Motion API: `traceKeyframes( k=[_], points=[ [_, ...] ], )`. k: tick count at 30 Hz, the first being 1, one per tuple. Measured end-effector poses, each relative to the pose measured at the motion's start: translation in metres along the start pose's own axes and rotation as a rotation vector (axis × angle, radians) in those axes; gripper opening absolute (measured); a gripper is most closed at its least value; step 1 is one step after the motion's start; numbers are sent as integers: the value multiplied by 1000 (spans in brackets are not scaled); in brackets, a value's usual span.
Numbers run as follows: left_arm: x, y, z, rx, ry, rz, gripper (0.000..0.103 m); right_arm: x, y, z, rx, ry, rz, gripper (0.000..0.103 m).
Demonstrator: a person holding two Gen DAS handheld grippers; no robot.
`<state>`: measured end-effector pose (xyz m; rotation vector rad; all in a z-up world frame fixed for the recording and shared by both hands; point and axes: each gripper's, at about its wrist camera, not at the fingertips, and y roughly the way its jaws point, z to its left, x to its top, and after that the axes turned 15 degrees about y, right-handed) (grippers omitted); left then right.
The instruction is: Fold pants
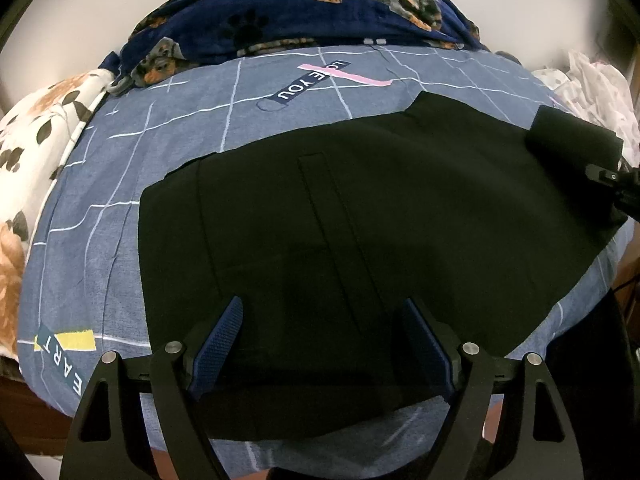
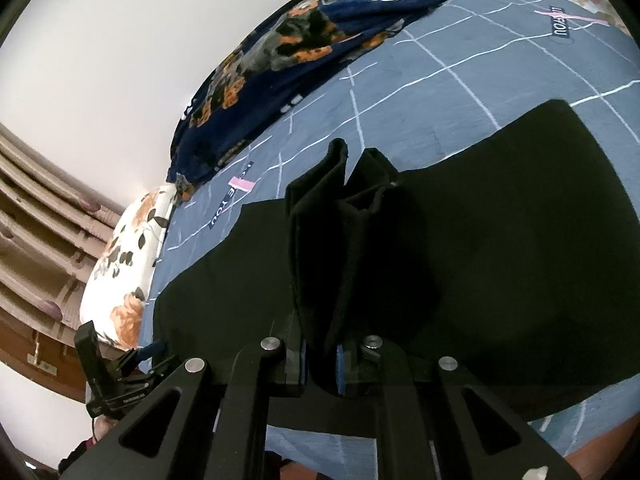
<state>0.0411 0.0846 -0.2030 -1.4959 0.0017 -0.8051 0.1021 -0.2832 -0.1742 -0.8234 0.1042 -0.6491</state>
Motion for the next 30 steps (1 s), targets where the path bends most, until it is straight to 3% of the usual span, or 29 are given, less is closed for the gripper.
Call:
traceKeyframes(
  k=[7, 17, 30],
  points=[
    [1, 0, -3, -4, 7, 5, 82, -13, 13, 19, -33, -80, 15, 11],
    [0, 1, -6, -7, 14, 10, 84, -36, 25, 45, -179, -297, -17, 12],
    [0, 3, -8, -3, 25, 16, 85, -56, 36, 55, -252, -436, -8, 17]
  ],
)
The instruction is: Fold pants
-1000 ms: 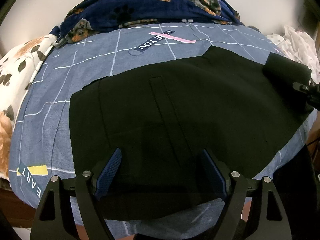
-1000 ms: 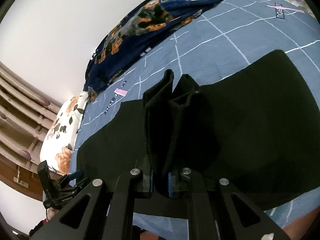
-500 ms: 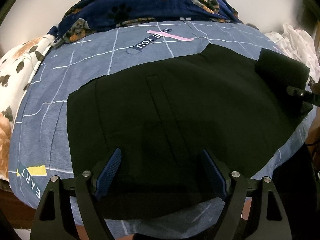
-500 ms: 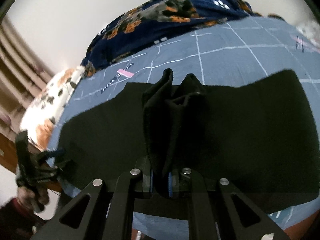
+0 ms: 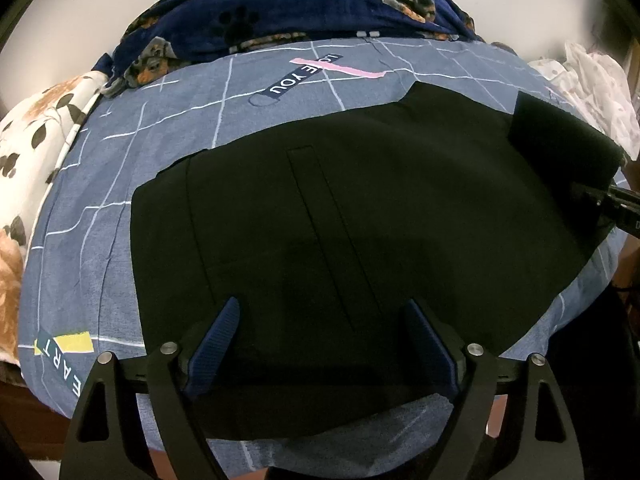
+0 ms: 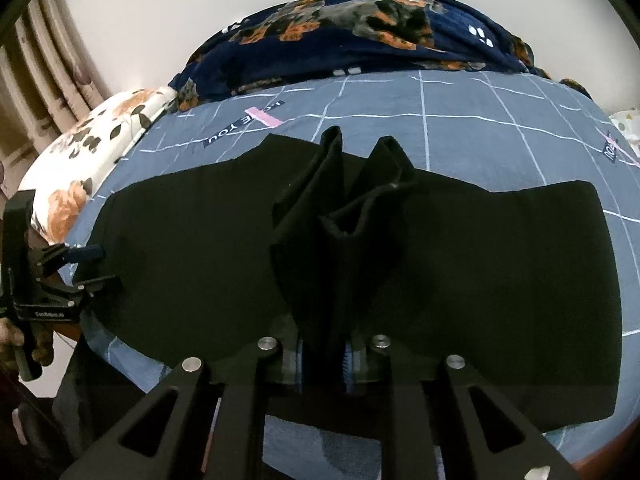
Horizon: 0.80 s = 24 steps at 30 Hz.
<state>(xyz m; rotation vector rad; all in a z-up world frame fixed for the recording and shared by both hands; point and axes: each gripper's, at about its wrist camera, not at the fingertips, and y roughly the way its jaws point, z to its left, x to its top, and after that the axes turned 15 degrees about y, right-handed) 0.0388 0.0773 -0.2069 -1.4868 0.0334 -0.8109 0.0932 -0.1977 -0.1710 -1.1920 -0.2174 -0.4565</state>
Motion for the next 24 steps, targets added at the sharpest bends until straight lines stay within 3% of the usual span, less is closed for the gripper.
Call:
traceKeyframes(
  k=[24],
  points=[
    [1, 1, -1, 5, 14, 4, 86, -8, 8, 12, -10, -55, 23, 37]
  ],
)
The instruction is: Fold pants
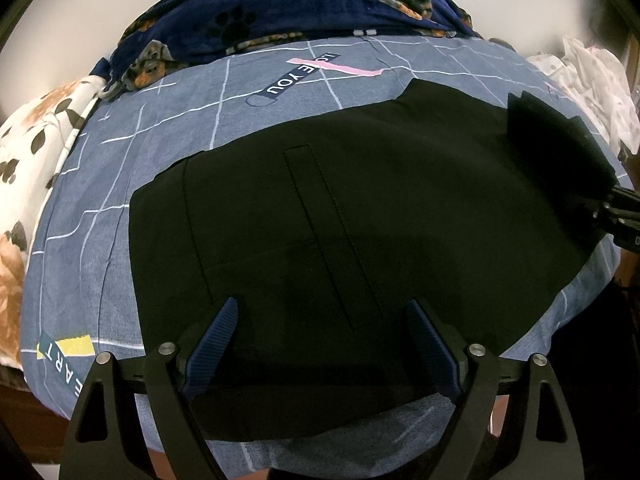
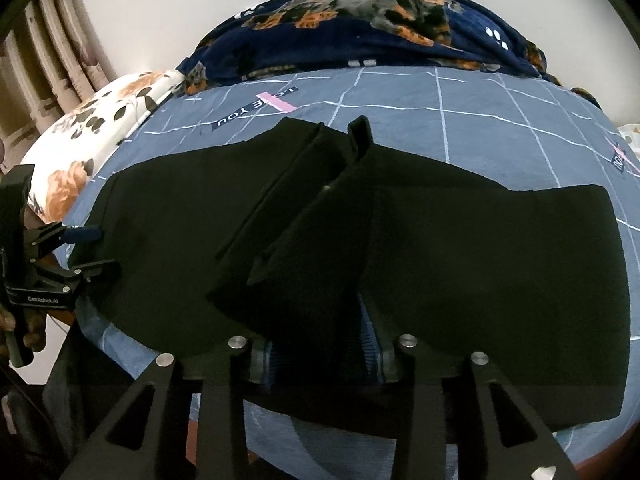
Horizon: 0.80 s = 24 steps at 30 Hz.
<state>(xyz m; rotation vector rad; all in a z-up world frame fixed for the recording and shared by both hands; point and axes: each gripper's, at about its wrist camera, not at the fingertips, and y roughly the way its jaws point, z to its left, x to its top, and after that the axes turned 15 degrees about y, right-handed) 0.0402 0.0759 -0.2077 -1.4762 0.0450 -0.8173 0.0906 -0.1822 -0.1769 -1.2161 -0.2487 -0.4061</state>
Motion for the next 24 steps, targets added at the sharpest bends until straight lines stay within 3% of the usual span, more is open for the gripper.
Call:
traceKeyframes(
  k=[24],
  points=[
    [1, 0, -1, 1, 4, 2, 88, 0, 3, -4, 114, 66, 46, 65]
  ],
)
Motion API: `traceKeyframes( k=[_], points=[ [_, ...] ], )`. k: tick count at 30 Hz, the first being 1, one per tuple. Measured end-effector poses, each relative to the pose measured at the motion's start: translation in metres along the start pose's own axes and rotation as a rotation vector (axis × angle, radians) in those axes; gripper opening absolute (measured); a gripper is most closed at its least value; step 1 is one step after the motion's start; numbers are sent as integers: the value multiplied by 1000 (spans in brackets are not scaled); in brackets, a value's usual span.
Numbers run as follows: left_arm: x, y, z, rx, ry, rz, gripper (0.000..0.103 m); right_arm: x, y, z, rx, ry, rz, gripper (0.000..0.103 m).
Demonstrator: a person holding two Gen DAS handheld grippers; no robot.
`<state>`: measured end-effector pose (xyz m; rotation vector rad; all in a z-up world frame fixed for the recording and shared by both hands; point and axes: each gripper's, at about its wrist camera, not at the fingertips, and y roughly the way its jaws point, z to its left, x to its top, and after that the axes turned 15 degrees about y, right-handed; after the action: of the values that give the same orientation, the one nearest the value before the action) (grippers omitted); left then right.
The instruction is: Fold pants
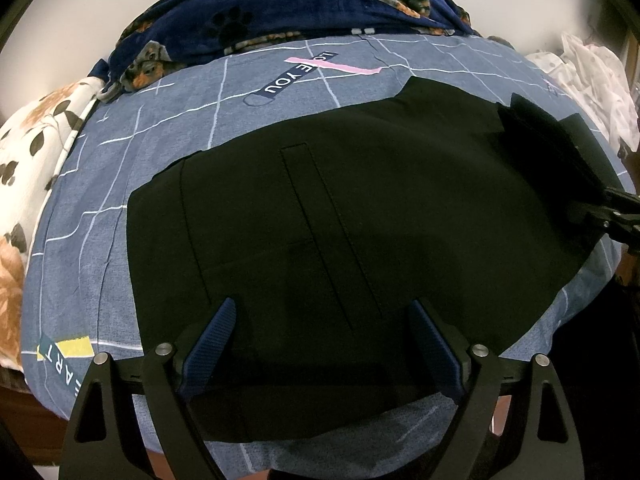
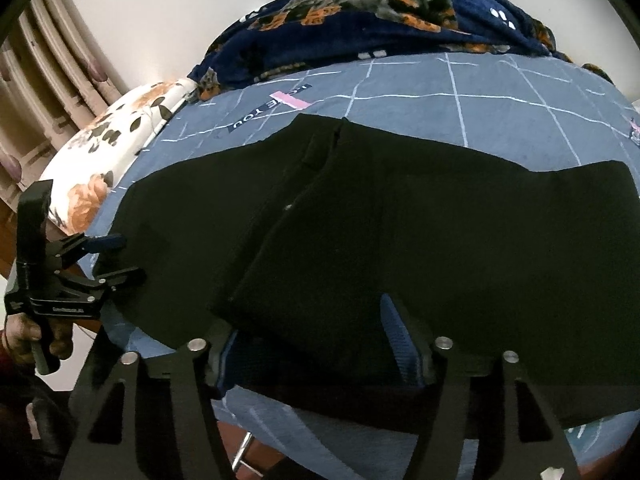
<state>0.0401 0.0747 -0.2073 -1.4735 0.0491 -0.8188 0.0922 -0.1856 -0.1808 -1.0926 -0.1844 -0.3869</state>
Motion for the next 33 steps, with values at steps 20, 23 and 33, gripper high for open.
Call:
traceKeyframes(
  k=[20, 23, 33],
  points=[
    [0, 0, 0, 1, -1, 4, 89, 41, -60, -110, 536, 561, -13, 80],
    [0, 1, -1, 1, -1, 2, 89, 35, -92, -155, 542, 682, -124, 80],
    [9, -25, 3, -135, -69, -127, 89, 18, -150, -235, 504, 877, -313, 59]
  ],
)
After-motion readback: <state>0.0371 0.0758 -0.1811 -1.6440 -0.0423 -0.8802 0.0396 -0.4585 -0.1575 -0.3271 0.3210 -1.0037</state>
